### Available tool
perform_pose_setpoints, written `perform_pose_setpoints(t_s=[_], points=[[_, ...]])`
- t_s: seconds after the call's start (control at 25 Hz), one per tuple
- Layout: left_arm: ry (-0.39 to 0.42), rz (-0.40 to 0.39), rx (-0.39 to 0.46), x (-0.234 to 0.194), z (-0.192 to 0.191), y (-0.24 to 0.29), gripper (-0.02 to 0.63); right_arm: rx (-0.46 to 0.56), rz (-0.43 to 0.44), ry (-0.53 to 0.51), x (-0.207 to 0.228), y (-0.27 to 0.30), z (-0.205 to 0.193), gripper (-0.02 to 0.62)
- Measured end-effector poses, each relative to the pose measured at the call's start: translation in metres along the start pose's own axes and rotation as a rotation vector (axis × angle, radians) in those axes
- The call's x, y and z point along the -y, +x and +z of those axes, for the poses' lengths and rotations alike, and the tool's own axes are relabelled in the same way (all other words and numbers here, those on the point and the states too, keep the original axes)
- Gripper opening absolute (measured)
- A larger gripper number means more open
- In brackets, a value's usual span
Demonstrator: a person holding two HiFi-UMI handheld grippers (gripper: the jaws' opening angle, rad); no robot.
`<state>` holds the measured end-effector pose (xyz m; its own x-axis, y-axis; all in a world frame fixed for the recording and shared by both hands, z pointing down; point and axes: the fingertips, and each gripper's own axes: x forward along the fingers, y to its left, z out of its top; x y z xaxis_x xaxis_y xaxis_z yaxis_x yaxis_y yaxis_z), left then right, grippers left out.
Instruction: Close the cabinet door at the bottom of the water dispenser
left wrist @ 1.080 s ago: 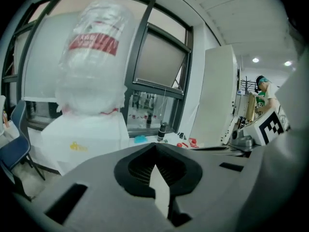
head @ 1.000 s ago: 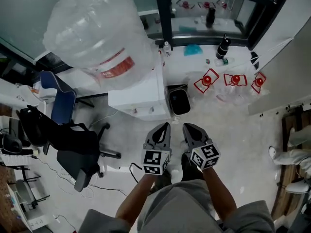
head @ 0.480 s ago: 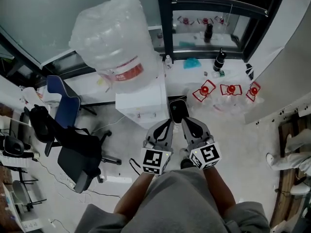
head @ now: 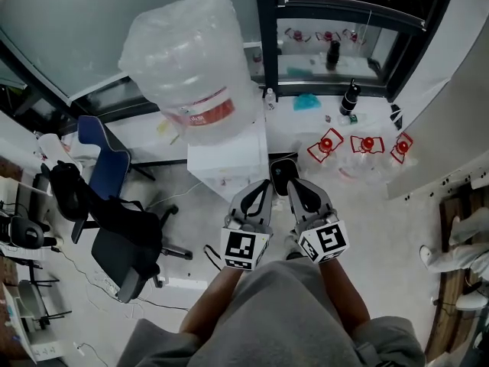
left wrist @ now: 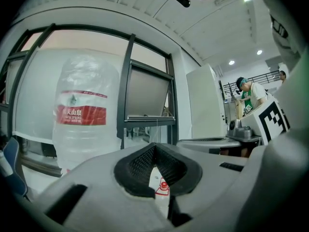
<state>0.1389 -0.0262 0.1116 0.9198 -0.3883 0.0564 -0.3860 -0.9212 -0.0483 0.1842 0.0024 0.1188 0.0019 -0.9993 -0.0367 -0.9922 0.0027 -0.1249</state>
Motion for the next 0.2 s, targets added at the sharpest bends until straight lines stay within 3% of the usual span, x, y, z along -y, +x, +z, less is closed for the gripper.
perform_pose_setpoints(t_s=[0.2], points=[[0.02,0.012,0.027,-0.0089,0.005,0.0043,0.008,0.01,0.006,-0.012,0.0014,0.0086,0.0018,0.009]])
